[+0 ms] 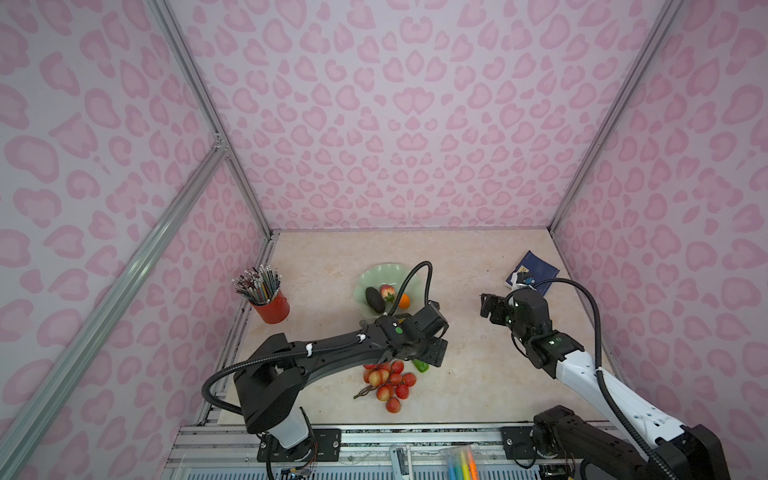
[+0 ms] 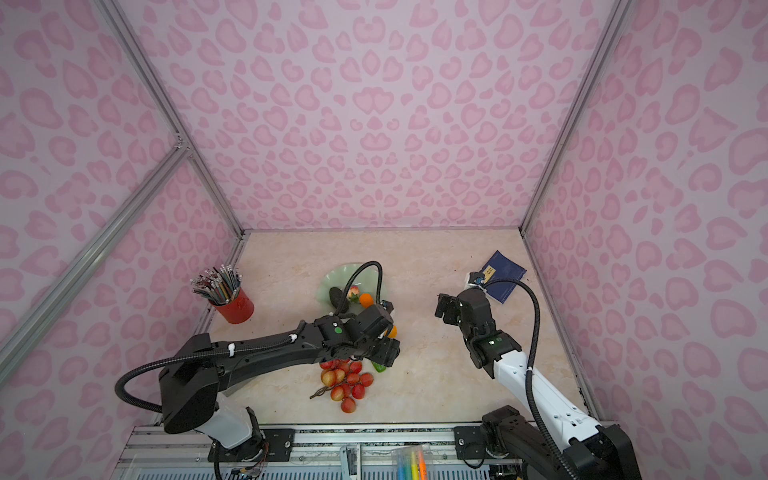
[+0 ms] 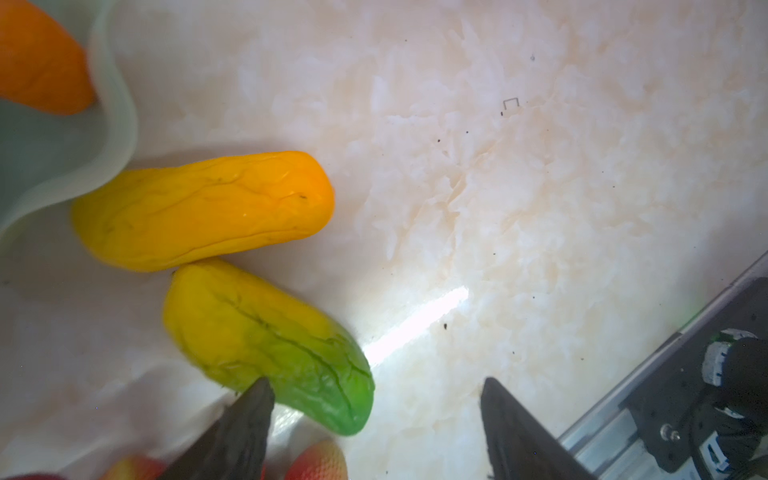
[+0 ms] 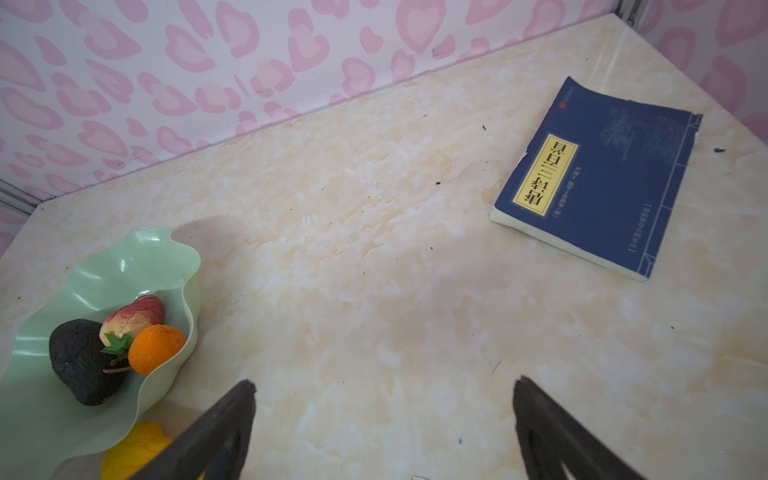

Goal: Place and organize the fake fruits in the fruit bowl
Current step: 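Reach the left gripper to the green-yellow papaya and grasp it, then lower the papaya into the green bowl and release it with the left gripper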

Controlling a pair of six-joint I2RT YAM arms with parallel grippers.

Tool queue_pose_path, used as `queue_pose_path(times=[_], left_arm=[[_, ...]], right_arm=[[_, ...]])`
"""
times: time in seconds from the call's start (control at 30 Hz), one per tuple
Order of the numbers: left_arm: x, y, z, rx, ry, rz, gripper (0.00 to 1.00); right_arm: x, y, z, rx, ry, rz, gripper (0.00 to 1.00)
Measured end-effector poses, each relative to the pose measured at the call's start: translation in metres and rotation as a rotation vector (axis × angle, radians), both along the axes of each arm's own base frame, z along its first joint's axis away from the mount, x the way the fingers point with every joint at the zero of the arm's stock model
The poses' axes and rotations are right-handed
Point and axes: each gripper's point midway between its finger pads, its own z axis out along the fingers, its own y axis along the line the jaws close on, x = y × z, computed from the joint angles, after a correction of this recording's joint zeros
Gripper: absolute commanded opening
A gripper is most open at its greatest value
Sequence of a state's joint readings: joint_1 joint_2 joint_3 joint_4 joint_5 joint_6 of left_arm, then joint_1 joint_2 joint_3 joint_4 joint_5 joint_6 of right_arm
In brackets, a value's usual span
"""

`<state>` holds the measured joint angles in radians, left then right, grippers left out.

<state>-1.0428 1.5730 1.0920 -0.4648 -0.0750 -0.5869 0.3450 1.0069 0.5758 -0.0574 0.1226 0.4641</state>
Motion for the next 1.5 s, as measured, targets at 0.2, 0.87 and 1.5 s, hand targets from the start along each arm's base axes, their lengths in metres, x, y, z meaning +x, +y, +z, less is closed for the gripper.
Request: queue_pose_path(times=[0.2, 0.87, 1.5], left_arm=[[-0.001, 0.029, 0.007, 0.005, -0.042, 0.091, 0.84], [0.016, 0.024, -0.073, 0.173, 0.109, 0.165, 0.69], [0.023, 0.018, 0.03, -0.052, -0.074, 0.065, 0.41]], right_arm=[[0.0, 0.014, -0.007, 0.022, 0.031, 0.072, 0.93], [-0.008, 0.026, -0.016, 0.057, 0.063, 0.131, 0.93], [-0.006, 0.027, -0.023, 0.05, 0.085, 0.131, 0.93]])
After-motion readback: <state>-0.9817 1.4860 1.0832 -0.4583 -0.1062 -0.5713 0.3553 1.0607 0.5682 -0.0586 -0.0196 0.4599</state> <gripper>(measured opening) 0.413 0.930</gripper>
